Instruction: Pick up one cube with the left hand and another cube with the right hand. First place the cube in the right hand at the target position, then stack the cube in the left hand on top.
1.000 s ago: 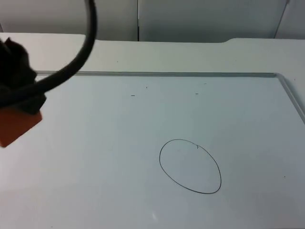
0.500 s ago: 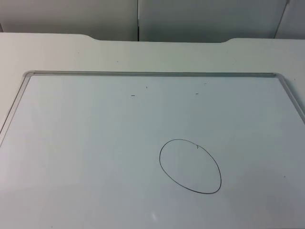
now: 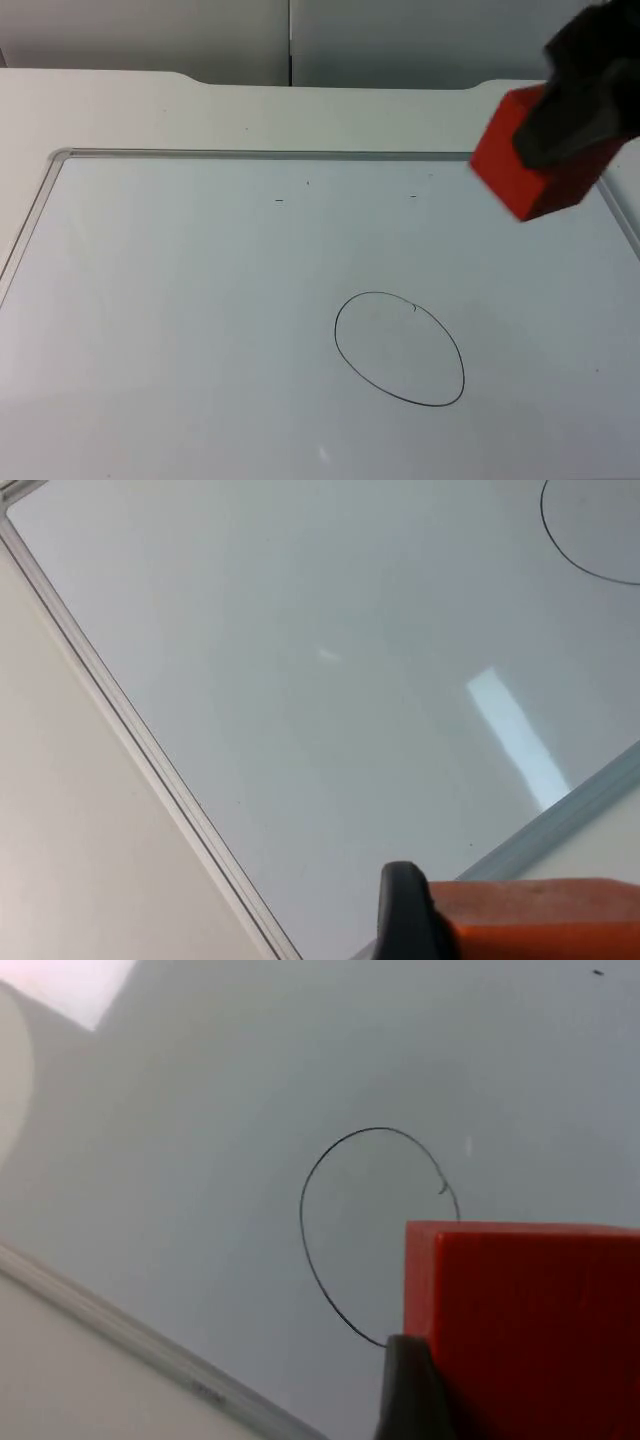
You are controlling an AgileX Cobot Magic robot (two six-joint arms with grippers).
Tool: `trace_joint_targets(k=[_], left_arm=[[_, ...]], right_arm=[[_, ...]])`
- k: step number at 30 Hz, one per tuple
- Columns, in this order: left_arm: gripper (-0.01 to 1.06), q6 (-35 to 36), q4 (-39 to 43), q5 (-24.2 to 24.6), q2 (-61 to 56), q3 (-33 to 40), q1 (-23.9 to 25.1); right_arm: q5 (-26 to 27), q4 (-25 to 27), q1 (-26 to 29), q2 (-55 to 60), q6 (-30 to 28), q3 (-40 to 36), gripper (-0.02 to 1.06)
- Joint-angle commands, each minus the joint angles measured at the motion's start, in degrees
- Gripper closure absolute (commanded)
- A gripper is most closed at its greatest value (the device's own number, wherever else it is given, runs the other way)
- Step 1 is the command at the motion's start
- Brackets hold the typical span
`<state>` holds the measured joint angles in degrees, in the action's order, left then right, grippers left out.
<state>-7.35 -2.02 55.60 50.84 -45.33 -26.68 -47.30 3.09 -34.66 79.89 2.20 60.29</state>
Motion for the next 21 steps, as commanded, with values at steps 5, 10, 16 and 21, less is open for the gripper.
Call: trace_joint_targets(k=[5,10,16,21], left_arm=[[1.01,0.23,0.81,-0.78,-0.34,0.18,-0.31],[1.01,0.23,0.81,-0.88,-0.34,0.18,-0.31],[1.01,0.34,0.81,-2.67,-0.34,1.73,-0.31],[1.01,0.44,0.81,-2.92,-0.45,3.26,-0.31]], right_arm=[[9.88,-2.36,-5.25,12.6,5.42,-0.28,1.05],[14.3,-3.44,-5.38,21.46,9.31,-0.28,1.05],[17.65,-4.01,-5.38,25.53,11.13,-0.28,1.05],[18.34,-6.22,-5.38,28.31,13.31,-0.28,1.05]])
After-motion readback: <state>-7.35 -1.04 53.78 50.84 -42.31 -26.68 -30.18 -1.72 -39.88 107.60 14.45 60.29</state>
